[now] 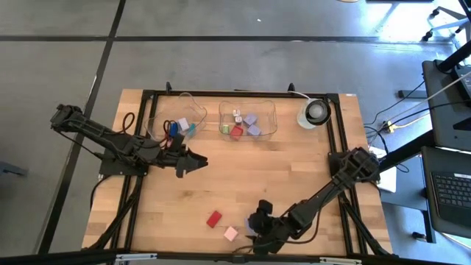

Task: Pick & Place Office items
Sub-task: Put the blue charger adapter into the right transparent bin, then put the red digital timer into the left transparent bin

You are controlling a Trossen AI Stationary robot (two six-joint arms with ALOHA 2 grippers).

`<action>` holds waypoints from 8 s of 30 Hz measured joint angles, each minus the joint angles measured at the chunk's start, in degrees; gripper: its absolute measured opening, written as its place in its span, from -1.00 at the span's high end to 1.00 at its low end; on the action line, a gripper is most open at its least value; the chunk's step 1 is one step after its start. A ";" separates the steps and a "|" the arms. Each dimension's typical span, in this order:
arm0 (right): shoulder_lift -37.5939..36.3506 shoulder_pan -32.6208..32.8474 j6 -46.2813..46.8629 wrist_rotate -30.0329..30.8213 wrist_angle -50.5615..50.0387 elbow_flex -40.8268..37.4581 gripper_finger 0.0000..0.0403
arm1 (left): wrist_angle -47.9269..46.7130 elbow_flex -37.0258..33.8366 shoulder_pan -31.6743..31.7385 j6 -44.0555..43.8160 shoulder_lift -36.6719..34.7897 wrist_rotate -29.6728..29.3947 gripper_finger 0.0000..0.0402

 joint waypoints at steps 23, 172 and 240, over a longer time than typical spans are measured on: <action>0.53 2.51 -11.50 -0.13 0.73 0.00 -0.44 | -0.52 -0.02 0.00 1.60 0.00 0.00 0.02; -5.59 -56.33 2.24 -5.47 -11.47 0.02 -0.32 | -1.77 -0.04 15.76 48.54 0.02 -34.12 0.02; -18.84 -40.84 0.17 -18.51 -12.42 0.00 -0.50 | 0.44 0.02 12.64 31.81 8.74 -3.89 -0.16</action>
